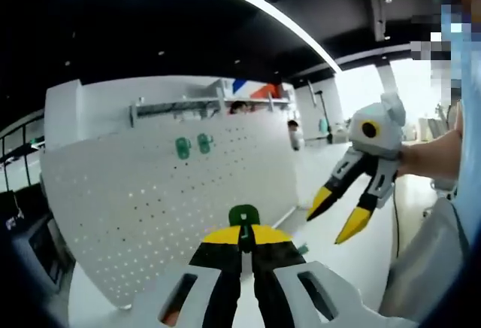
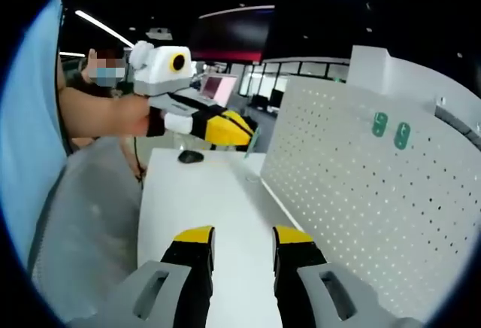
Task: Insert the hook assembly into the mounting plate slot until the hook locks in place.
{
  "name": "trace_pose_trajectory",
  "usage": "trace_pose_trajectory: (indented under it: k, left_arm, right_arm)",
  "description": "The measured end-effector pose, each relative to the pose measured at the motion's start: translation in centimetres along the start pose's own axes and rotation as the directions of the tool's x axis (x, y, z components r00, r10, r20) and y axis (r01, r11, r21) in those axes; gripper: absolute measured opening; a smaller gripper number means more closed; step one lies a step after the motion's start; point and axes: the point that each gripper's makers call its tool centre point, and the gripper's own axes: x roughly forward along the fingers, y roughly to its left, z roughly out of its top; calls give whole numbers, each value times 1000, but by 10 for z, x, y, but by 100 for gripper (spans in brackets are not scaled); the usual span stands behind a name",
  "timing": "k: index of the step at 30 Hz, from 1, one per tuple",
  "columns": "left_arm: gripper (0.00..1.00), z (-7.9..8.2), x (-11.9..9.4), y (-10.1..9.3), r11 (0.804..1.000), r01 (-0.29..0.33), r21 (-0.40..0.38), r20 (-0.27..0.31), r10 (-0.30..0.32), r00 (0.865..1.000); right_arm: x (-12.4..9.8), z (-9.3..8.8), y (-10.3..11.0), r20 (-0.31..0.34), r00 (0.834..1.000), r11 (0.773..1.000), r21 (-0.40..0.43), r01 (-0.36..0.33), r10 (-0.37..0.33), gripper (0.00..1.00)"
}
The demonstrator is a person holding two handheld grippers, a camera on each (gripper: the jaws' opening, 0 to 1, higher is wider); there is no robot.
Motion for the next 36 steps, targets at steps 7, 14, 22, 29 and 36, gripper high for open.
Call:
trace_pose_trajectory:
  k: [7,14,22,29,36]
  left_arm:
    - [3,19,13,14,999,-36,-2,28,36,999]
    - [3,46,30,32,994,-108,1,80,108,991]
    - [3,68,45,46,981,-193,-2,125,192,973]
    - [3,77,58,62,952,-305,-11,139,303,943]
    - [3,77,72,80,923,-378,-68,136,384,913]
  right_arm:
    - [-4,0,-4,-3,1000,1000,-2,12,-12,30]
    - [-7,1,-9,1,1000,1000,-2,26,-26,30]
    - [-11,2,-13,5,999,999,2,43,-43,30]
    - [-12,-1,-15,2,999,999,11,52,-52,30]
    - [-13,-2,-18,1,998,998,15,63,-63,30]
